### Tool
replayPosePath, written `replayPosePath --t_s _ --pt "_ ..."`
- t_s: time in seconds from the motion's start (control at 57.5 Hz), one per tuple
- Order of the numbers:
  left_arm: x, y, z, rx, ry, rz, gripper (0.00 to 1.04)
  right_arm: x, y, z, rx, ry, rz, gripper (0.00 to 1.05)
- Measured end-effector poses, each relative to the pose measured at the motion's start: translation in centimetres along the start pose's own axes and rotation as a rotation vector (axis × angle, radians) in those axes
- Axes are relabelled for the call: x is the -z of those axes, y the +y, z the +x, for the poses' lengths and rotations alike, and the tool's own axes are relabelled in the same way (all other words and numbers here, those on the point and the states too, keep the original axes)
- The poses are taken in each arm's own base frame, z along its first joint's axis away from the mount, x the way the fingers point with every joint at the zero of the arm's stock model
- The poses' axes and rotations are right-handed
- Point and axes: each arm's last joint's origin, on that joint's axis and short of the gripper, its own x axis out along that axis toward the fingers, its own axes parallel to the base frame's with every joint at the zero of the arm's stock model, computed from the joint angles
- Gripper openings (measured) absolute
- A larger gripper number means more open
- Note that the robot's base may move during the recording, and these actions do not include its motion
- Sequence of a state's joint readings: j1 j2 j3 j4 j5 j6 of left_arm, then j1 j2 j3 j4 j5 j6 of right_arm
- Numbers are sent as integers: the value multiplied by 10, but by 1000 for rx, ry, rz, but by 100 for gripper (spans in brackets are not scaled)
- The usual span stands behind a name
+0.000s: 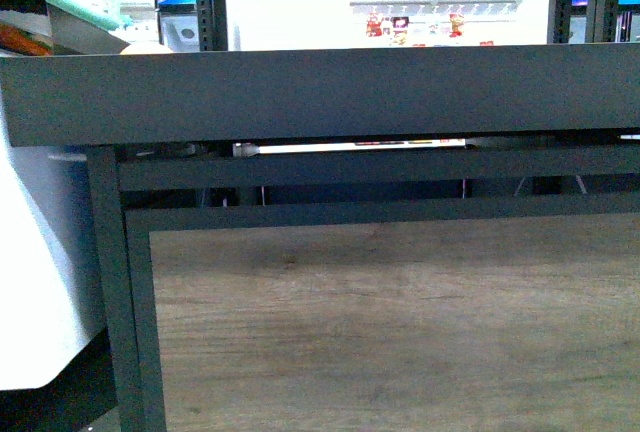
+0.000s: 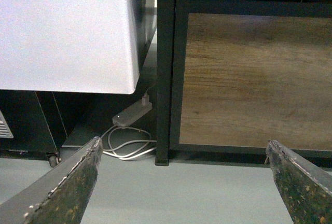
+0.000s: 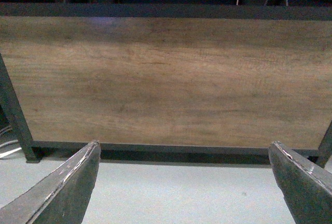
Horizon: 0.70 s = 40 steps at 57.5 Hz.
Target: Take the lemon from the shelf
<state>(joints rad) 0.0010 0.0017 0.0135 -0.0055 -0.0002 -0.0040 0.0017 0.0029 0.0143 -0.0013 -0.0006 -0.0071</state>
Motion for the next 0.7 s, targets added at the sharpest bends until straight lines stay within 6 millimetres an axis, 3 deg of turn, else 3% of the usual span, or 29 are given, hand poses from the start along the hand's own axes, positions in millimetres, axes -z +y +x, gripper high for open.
replayPosePath --t_s 0.695 --pt "0 0 0 0 0 0 97 0 0 0 0 0 0 97"
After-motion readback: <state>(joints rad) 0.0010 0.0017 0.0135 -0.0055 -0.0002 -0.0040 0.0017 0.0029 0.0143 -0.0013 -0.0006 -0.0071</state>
